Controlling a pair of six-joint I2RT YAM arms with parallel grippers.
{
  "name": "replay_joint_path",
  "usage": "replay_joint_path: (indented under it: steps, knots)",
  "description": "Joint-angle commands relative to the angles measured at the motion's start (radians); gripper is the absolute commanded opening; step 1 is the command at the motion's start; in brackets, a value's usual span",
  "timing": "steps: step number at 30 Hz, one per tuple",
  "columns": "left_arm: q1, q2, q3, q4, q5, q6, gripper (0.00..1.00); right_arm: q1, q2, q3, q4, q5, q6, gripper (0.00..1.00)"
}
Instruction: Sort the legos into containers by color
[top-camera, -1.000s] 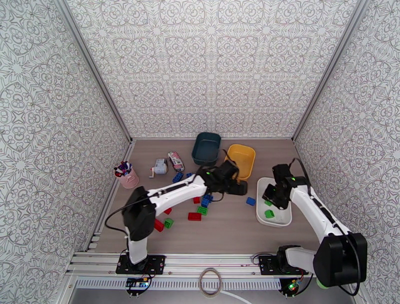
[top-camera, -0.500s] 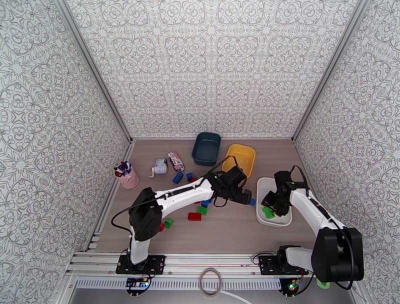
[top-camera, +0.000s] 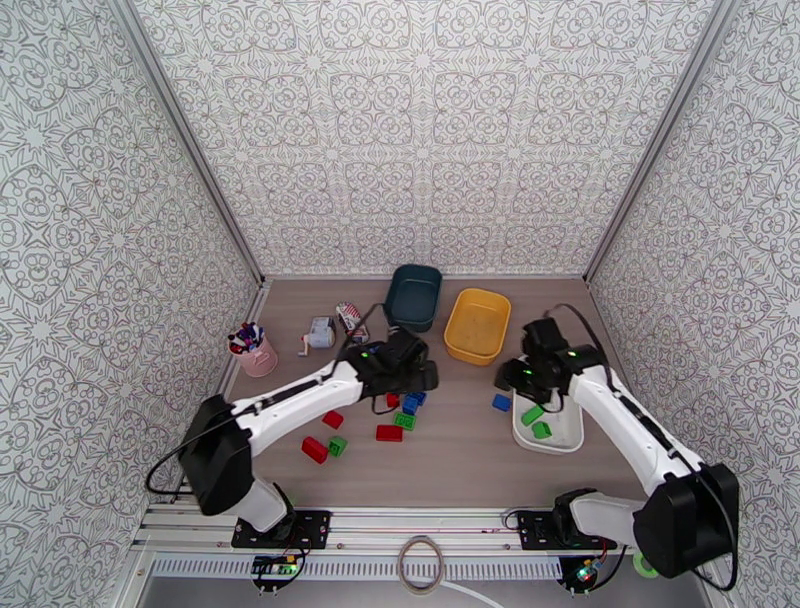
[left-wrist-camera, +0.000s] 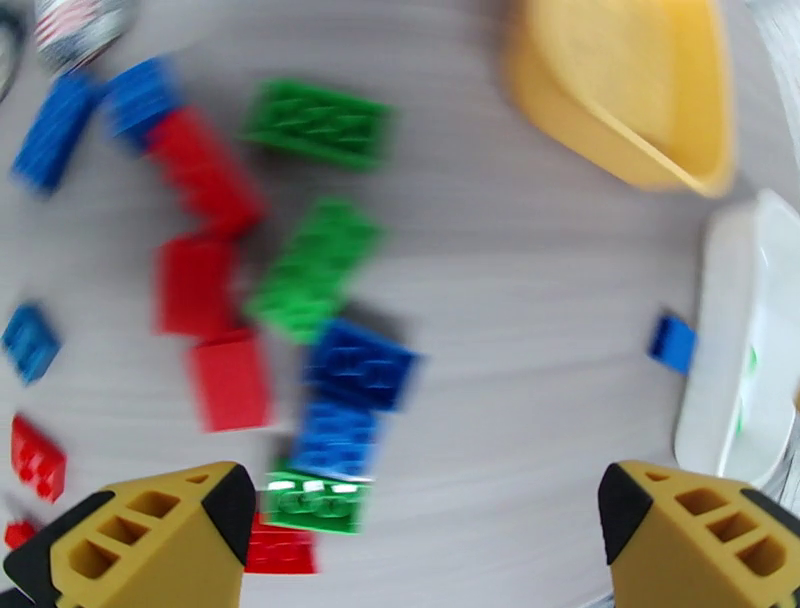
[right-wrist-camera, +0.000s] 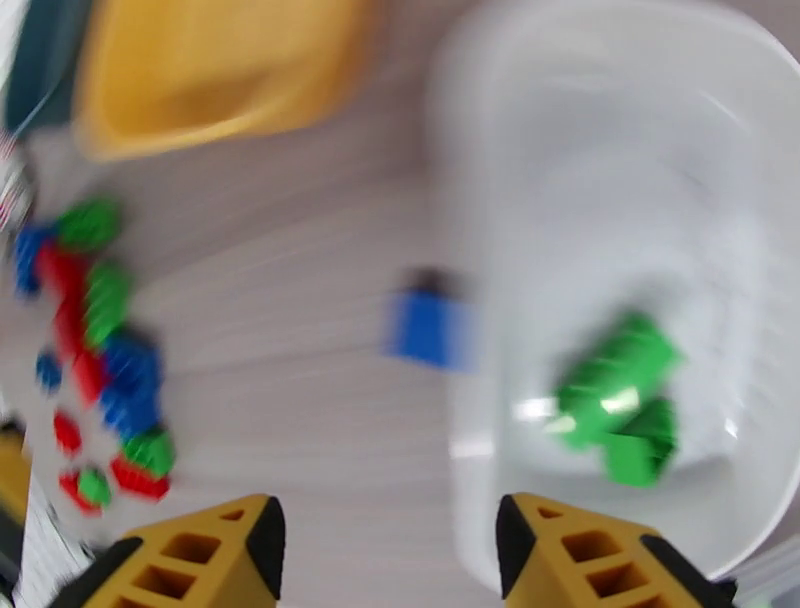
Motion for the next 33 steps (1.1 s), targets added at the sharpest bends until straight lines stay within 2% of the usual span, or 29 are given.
replay_joint_path:
  steps: [1, 8, 14, 21, 33]
  knots:
    - [0.06, -0.083, -0.094, 0.021, -0.016, -0.11, 0.96, 0.135, 0.106, 0.077, 0.017, -0.028, -0.058, 0.62]
    - [0.172, -0.293, -0.307, 0.022, -0.01, -0.223, 0.96, 0.425, 0.337, 0.172, 0.049, -0.018, -0.154, 0.62]
    - [0.235, -0.46, -0.442, -0.003, -0.004, -0.284, 0.96, 0.563, 0.458, 0.188, 0.094, 0.0, -0.205, 0.61]
    - [0.256, -0.543, -0.488, -0.046, -0.007, -0.304, 0.97, 0.61, 0.573, 0.241, 0.107, 0.033, -0.235, 0.55]
    - [0.274, -0.53, -0.474, -0.043, 0.002, -0.294, 0.96, 0.611, 0.747, 0.431, 0.041, 0.109, -0.256, 0.57]
